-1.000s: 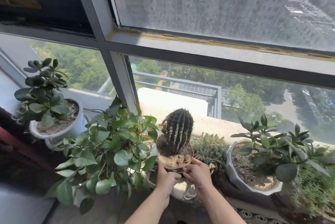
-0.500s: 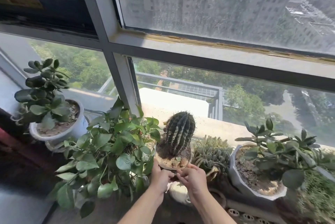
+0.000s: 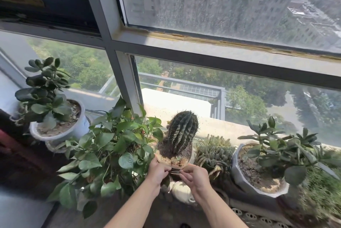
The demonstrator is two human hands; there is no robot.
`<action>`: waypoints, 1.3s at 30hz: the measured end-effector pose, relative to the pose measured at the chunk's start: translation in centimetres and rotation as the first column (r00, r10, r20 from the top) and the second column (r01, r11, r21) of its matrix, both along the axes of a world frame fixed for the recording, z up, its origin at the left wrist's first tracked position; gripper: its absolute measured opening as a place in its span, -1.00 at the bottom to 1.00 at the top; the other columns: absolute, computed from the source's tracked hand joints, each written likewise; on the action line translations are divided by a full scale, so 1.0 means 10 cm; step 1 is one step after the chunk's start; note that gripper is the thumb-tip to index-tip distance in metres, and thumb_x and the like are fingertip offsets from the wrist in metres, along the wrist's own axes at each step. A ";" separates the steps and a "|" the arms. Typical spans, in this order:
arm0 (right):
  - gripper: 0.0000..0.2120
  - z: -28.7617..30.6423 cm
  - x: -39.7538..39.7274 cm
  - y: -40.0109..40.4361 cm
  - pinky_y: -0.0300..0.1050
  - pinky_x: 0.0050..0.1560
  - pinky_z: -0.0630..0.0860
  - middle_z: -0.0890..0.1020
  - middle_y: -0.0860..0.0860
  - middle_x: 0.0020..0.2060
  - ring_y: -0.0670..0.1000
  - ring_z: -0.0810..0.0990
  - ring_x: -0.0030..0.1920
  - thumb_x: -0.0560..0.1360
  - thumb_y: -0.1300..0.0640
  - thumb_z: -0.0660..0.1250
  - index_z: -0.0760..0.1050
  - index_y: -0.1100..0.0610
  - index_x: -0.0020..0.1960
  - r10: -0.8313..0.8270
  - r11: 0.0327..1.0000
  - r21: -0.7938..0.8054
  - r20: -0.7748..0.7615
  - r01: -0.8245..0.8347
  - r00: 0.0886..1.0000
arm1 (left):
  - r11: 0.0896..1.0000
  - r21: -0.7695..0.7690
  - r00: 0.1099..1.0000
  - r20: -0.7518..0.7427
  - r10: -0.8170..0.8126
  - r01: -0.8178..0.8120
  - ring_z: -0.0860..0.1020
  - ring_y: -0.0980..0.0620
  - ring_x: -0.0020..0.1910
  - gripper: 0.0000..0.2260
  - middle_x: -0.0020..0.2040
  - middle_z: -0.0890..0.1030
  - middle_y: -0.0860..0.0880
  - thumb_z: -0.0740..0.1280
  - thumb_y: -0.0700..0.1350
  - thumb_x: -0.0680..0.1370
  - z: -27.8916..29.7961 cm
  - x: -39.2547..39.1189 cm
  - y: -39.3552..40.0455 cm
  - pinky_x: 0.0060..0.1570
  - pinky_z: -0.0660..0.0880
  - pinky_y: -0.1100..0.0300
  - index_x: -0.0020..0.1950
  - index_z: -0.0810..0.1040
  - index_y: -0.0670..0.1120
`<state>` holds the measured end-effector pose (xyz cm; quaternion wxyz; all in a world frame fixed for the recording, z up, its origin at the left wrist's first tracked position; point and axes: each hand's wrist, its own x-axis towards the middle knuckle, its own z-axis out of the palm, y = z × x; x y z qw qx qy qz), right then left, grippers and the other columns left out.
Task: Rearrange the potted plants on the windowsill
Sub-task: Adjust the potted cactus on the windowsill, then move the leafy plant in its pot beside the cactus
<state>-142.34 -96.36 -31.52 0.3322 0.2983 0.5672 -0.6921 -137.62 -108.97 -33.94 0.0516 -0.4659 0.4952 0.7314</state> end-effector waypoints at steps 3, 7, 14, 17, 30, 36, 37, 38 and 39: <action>-0.85 -0.01 -0.03 0.02 -0.09 -0.10 0.62 0.59 0.19 -0.27 0.09 0.63 -0.22 0.47 0.49 0.21 0.49 0.32 -0.19 0.009 0.999 0.031 -0.010 -0.009 1.000 | 0.999 -0.036 1.000 0.001 -0.022 0.022 0.35 -0.25 0.48 -0.16 0.53 0.31 -0.33 0.24 -0.48 0.47 0.03 0.03 0.09 0.50 0.26 -0.12 0.64 -0.05 -0.10; -0.89 0.04 -0.05 0.01 0.02 0.13 0.58 0.57 0.26 -0.08 0.16 0.62 -0.05 0.49 0.48 0.19 0.46 0.36 -0.05 0.037 0.999 -0.031 0.007 -0.037 0.999 | 0.997 -0.053 0.999 -0.009 -0.050 0.049 0.32 -0.24 0.50 -0.09 0.59 0.22 -0.29 0.26 -0.46 0.45 0.15 0.01 0.22 0.44 0.33 -0.09 0.65 -0.16 -0.06; -0.90 0.11 0.13 -0.05 0.00 -0.02 0.59 0.55 0.24 -0.15 0.16 0.61 -0.13 0.54 0.43 0.18 0.46 0.36 -0.07 0.058 0.998 0.027 0.063 -0.060 0.996 | 0.976 -0.141 0.985 0.064 -0.157 0.165 0.54 -0.14 0.29 -0.37 0.37 0.55 -0.20 0.39 -0.24 0.38 0.39 0.25 0.24 0.30 0.48 -0.08 0.46 0.38 -0.15; -0.87 0.17 0.26 -0.01 -0.04 -0.17 0.61 0.62 0.28 -0.11 0.17 0.66 -0.16 0.58 0.36 0.18 0.49 0.34 -0.07 0.128 0.992 0.012 0.075 -0.129 0.989 | 0.967 -0.159 0.979 -0.009 -0.204 0.200 0.63 0.00 0.05 -0.47 0.21 0.63 -0.13 0.43 -0.25 0.40 0.57 0.43 0.31 -0.06 0.56 0.18 0.38 0.48 -0.13; -0.31 0.75 0.33 -0.81 0.13 0.36 0.45 0.49 0.09 0.37 0.10 0.52 0.30 0.54 -0.27 0.25 0.26 0.12 0.51 0.188 0.979 0.148 -0.377 -0.141 0.907 | 0.657 -0.636 0.913 -0.318 0.255 -0.405 0.67 0.01 0.07 -0.75 0.15 0.69 -0.21 0.38 -0.26 0.51 0.99 1.04 -1.63 0.09 0.54 0.28 0.18 0.62 -0.11; -0.07 0.60 0.39 -1.60 0.28 0.52 0.17 0.21 0.04 0.62 0.17 0.21 0.58 0.45 -0.45 0.19 0.08 0.05 0.63 0.227 0.973 0.111 -0.276 -0.204 0.934 | 0.812 -0.582 0.995 -0.050 -0.082 0.037 0.28 -0.05 0.54 -0.33 0.59 0.32 -0.02 0.26 0.28 0.54 0.83 0.69 -2.17 0.47 0.20 -0.03 0.58 0.28 0.01; -0.06 0.55 0.44 -1.68 0.28 0.53 0.13 0.18 0.03 0.63 0.16 0.17 0.60 0.45 -0.46 0.18 0.06 0.05 0.64 0.231 0.973 0.080 -0.251 -0.218 0.940 | 0.851 -0.520 0.996 -0.022 -0.089 0.065 0.22 -0.08 0.57 -0.28 0.62 0.25 -0.03 0.22 0.33 0.53 0.78 0.70 -2.24 0.51 0.16 -0.11 0.61 0.20 0.05; -0.05 0.50 0.48 -1.75 0.26 0.54 0.11 0.15 0.03 0.64 0.16 0.14 0.61 0.44 -0.46 0.19 0.04 0.05 0.64 0.239 0.971 0.060 -0.244 -0.231 0.940 | 0.893 -0.446 0.997 -0.009 -0.076 0.064 0.20 -0.10 0.58 -0.27 0.64 0.20 -0.03 0.19 0.36 0.53 0.73 0.71 -2.30 0.53 0.13 -0.15 0.63 0.15 0.08; -0.04 0.46 0.54 -1.81 0.25 0.54 0.09 0.13 0.02 0.64 0.15 0.12 0.61 0.44 -0.46 0.19 0.02 0.04 0.65 0.241 0.971 0.050 -0.245 -0.236 0.939 | 0.928 -0.370 0.999 -0.008 -0.052 0.046 0.22 -0.09 0.56 -0.28 0.64 0.21 -0.04 0.16 0.38 0.52 0.68 0.73 -2.35 0.51 0.13 -0.14 0.62 0.18 0.10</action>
